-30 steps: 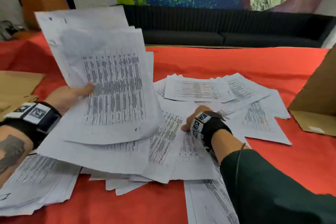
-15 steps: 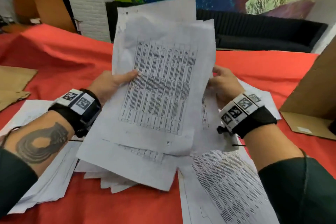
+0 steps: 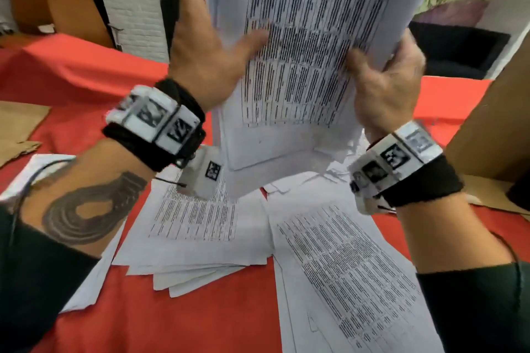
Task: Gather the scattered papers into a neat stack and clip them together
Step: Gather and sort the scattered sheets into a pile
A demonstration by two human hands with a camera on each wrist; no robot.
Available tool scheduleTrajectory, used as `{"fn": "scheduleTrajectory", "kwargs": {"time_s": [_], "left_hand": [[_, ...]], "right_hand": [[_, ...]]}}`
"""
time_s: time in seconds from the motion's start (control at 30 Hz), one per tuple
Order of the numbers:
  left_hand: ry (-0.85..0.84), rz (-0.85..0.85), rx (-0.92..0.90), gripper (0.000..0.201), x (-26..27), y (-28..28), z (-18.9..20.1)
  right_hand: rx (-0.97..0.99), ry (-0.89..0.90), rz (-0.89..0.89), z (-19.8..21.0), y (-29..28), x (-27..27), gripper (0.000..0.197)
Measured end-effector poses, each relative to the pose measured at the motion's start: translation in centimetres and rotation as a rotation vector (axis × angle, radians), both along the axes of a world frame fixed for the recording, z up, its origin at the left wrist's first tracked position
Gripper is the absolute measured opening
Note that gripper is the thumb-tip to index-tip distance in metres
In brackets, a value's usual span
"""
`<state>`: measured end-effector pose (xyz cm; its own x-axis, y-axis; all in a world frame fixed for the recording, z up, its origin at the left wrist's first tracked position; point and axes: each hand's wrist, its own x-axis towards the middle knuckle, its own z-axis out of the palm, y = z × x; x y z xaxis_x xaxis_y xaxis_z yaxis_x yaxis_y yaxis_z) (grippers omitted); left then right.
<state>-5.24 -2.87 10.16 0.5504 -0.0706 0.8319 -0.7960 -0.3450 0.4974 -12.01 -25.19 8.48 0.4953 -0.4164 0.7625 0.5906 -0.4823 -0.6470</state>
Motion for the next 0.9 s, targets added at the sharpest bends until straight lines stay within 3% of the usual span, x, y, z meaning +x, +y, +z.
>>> {"fn": "scheduleTrajectory", "kwargs": {"time_s": [0.13, 0.17, 0.27, 0.37, 0.43, 0.5, 0.57, 0.67, 0.73, 0.8, 0.83, 0.9], "left_hand": [[0.238, 0.044, 0.112, 0.044, -0.8, -0.6, -5.8], [0.294, 0.017, 0.133, 0.041, -0.7, -0.5, -7.1], [0.446, -0.167, 0.039, 0.057, -0.1, -0.2, -8.6], [0.407, -0.245, -0.116, 0.027, 0.2, 0.1, -7.3], [0.322, -0.301, -0.229, 0.027, -0.5, 0.1, -5.5], [0.341, -0.438, -0.316, 0.036, -1.2, 0.3, -5.2], [0.467, -0.513, -0.261, 0.043, -1.5, 0.6, -6.6], [0.558, -0.360, -0.046, 0.036, -1.8, 0.8, -9.4], [0.466, -0.182, -0.018, 0.035, -2.0, 0.4, -9.0], [0.323, -0.026, -0.078, 0.036, -2.4, 0.0, -7.2], [0.255, -0.008, -0.124, 0.034, -2.4, -0.2, -6.2], [0.207, -0.162, -0.221, 0.034, -2.5, -0.5, -5.2]], "right_hand": [[-0.083, 0.252, 0.087, -5.4, 1.3, -0.1, 0.040], [-0.046, 0.315, 0.122, -6.6, 1.3, -0.1, 0.044], [0.110, 0.361, 0.036, -8.2, 0.5, 0.2, 0.035], [0.062, 0.255, -0.052, -6.8, 0.3, 0.3, 0.019], [0.082, 0.157, -0.018, -5.6, 0.5, -0.3, 0.014], [0.164, 0.150, 0.101, -5.6, 0.8, -0.9, 0.022], [0.176, 0.226, 0.110, -6.9, 0.9, -1.4, 0.032], [0.188, 0.301, 0.013, -8.3, 1.1, -1.7, 0.018], [0.161, 0.233, -0.018, -7.6, 1.6, -1.8, 0.008], [0.082, 0.108, -0.011, -6.0, 2.2, -2.1, 0.011], [0.041, 0.051, 0.005, -5.2, 2.5, -2.2, 0.017], [0.027, 0.030, 0.050, -4.5, 2.7, -2.3, 0.028]]}}
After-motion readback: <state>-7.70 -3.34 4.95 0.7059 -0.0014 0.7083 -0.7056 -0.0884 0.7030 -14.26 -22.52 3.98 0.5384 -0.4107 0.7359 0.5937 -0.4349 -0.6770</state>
